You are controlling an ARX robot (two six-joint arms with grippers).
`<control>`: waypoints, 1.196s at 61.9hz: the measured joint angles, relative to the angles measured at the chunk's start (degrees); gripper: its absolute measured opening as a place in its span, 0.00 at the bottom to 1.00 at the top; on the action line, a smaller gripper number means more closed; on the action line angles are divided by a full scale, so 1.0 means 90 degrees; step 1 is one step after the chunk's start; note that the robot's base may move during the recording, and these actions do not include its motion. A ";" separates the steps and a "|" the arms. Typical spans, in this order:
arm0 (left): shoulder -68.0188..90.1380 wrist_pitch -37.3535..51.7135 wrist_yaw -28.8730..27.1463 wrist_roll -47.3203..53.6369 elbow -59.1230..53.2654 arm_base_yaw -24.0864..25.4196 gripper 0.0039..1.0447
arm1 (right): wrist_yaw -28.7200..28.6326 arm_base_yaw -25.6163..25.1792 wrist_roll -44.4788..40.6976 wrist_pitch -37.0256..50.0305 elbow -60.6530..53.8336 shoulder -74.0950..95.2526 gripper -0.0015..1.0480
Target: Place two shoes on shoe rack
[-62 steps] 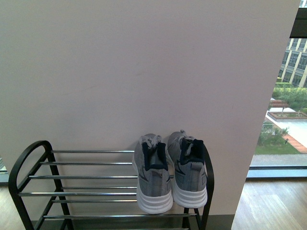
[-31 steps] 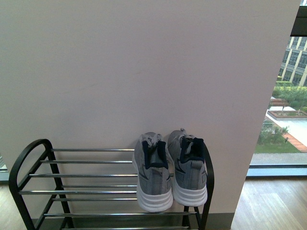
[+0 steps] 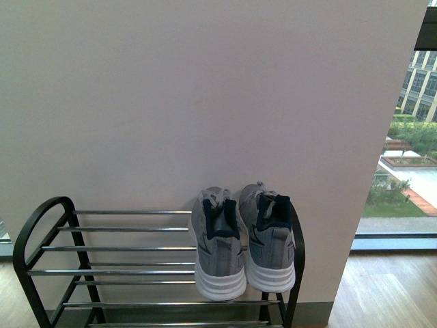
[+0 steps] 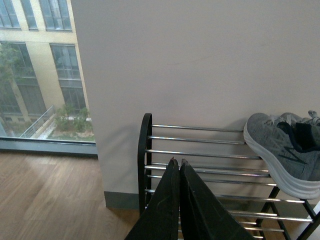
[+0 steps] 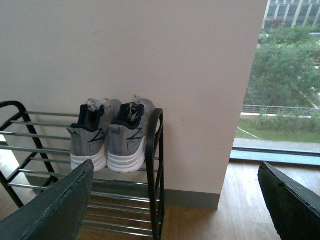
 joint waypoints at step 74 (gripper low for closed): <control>-0.0007 0.0000 0.0010 0.0015 0.0000 0.0002 0.91 | 0.0015 0.0000 -0.0005 -0.0002 0.0000 -0.0002 0.91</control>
